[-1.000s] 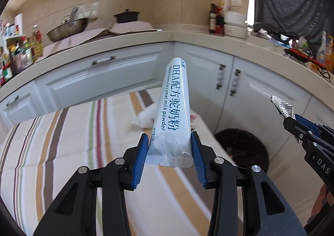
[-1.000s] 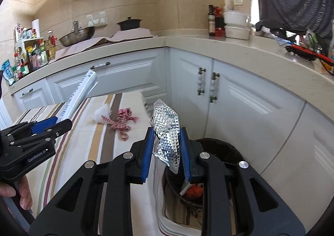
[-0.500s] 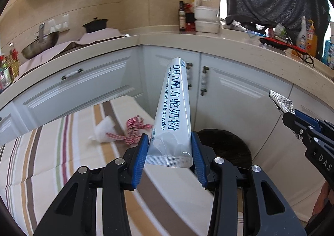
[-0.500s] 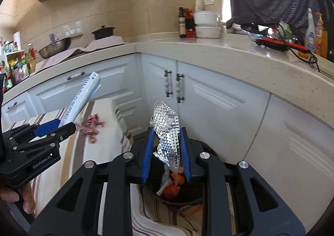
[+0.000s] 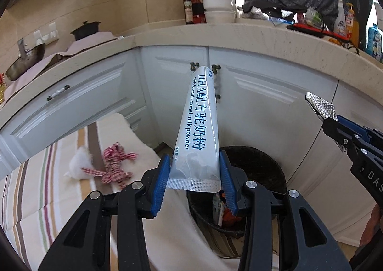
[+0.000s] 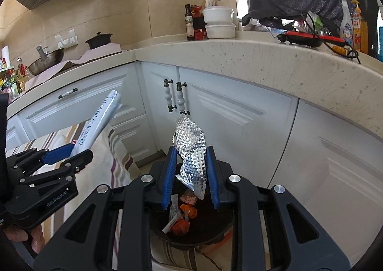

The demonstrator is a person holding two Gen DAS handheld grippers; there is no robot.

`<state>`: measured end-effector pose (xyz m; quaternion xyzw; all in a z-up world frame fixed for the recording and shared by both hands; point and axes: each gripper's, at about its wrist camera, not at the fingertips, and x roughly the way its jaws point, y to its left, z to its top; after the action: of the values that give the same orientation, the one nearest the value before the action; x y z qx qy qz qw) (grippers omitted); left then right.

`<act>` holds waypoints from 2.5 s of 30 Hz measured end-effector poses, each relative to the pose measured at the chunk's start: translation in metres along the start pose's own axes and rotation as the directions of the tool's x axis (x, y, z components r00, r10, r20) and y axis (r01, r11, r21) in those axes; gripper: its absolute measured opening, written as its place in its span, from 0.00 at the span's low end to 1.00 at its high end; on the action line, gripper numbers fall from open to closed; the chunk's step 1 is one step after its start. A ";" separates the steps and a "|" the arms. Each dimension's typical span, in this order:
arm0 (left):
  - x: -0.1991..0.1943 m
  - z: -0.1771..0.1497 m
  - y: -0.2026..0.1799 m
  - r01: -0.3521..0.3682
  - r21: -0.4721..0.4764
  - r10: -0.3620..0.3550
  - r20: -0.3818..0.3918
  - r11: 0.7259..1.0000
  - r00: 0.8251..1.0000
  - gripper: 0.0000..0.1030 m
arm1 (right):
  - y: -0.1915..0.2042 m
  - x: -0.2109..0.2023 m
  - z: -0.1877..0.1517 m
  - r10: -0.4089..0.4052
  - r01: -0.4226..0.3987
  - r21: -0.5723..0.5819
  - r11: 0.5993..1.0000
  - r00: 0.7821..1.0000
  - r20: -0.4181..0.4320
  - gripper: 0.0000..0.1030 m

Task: Collect trash
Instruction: 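Carry both items over the black bin and open both tools to drop them, then move both open tools back over the tissue and ribbon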

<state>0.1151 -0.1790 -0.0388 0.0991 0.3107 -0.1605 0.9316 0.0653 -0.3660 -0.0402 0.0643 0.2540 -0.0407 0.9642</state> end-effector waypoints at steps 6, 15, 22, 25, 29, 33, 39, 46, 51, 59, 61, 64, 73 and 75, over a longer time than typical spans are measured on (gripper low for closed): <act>0.023 0.006 -0.013 0.002 0.029 -0.001 -0.025 1.000 1.000 0.41 | -0.008 0.024 -0.004 -0.006 0.006 0.013 1.000 1.000 -0.026 0.24; 0.049 0.010 -0.021 0.002 0.037 0.000 -0.067 0.999 0.998 0.41 | -0.016 0.053 -0.006 -0.013 0.014 0.029 0.999 0.999 -0.046 0.24; 0.062 0.012 -0.019 0.009 0.024 -0.006 -0.106 1.000 0.994 0.50 | -0.023 0.068 -0.008 -0.020 0.024 0.063 0.998 0.998 -0.053 0.48; 0.062 0.013 -0.020 0.010 0.025 -0.007 -0.101 1.000 0.995 0.51 | -0.021 0.069 -0.008 -0.022 0.025 0.062 0.998 0.998 -0.054 0.48; 0.061 0.012 -0.020 0.011 0.026 -0.009 -0.097 1.000 0.995 0.58 | -0.021 0.067 -0.007 -0.027 0.030 0.056 0.998 0.998 -0.048 0.48; 0.061 0.013 -0.016 0.007 0.015 -0.005 -0.090 1.000 0.996 0.60 | -0.021 0.063 -0.006 -0.033 0.035 0.057 0.998 0.999 -0.042 0.48; 0.047 0.015 -0.003 -0.009 -0.007 0.008 -0.067 1.000 0.998 0.65 | -0.017 0.055 -0.001 -0.032 0.034 0.055 0.998 0.999 -0.029 0.48; 0.022 0.011 0.031 -0.062 -0.047 0.060 -0.040 0.997 0.997 0.67 | 0.011 0.046 0.006 0.016 -0.016 0.024 1.000 1.000 -0.009 0.48; 0.002 -0.002 0.068 -0.128 -0.093 0.125 -0.047 0.987 0.991 0.67 | 0.040 0.043 0.012 0.072 -0.073 -0.011 0.997 0.997 -0.003 0.48; -0.029 -0.028 0.138 -0.253 -0.202 0.242 -0.079 0.946 0.967 0.67 | 0.103 0.046 0.014 0.179 -0.181 -0.087 0.980 0.983 -0.028 0.48; -0.035 -0.034 0.154 -0.280 -0.225 0.267 -0.086 0.933 0.960 0.67 | 0.119 0.048 0.014 0.204 -0.207 -0.107 0.973 0.978 -0.039 0.48; -0.045 -0.045 0.180 -0.326 -0.266 0.309 -0.103 0.907 0.945 0.67 | 0.144 0.052 0.014 0.240 -0.245 -0.133 0.960 0.969 -0.057 0.48; -0.064 -0.071 0.238 -0.416 -0.344 0.388 -0.149 0.842 0.910 0.67 | 0.206 0.072 0.011 0.304 -0.325 -0.191 0.926 0.944 -0.131 0.48; -0.065 -0.076 0.248 -0.429 -0.356 0.398 -0.159 0.830 0.903 0.67 | 0.214 0.075 0.010 0.306 -0.330 -0.198 0.923 0.941 -0.144 0.48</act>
<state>0.1142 0.0884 -0.0375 -0.0137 0.3433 0.1127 0.9323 0.1594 -0.1593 -0.0465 0.0001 0.2958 0.1483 0.9437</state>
